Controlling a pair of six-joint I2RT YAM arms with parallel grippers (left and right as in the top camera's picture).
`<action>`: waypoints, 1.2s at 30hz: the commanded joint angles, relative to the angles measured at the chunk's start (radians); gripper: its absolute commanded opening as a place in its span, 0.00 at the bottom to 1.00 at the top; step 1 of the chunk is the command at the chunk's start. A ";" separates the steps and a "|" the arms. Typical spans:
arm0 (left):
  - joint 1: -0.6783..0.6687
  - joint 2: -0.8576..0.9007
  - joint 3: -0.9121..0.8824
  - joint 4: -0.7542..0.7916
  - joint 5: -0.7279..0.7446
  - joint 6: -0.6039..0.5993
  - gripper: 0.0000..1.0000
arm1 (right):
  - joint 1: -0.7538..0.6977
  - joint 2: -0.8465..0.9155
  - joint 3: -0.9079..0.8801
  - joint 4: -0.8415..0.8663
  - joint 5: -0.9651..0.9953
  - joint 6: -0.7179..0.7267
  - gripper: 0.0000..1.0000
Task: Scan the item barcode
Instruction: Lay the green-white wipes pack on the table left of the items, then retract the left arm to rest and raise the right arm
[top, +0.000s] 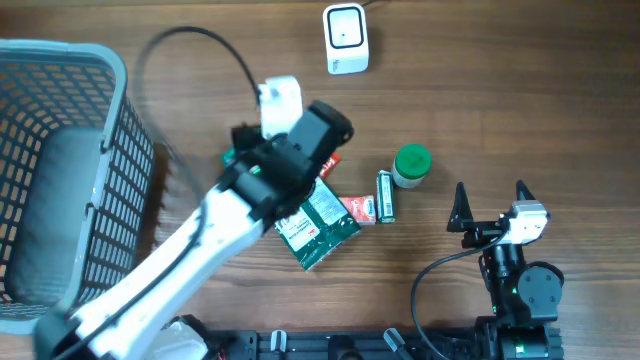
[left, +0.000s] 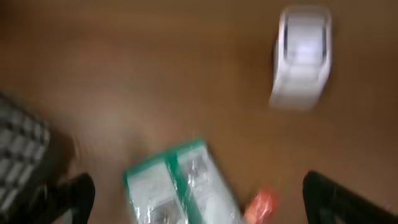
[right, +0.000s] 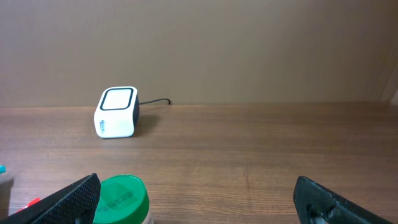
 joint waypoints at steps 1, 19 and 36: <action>0.036 -0.148 0.030 0.342 -0.302 0.190 1.00 | 0.006 0.000 -0.001 0.003 0.009 0.009 1.00; 0.124 -0.377 0.030 0.618 -0.060 1.041 1.00 | 0.006 0.000 -0.001 0.003 0.009 0.009 1.00; 0.527 -0.879 0.029 0.357 0.546 0.615 1.00 | 0.006 0.000 -0.001 0.003 0.009 0.009 1.00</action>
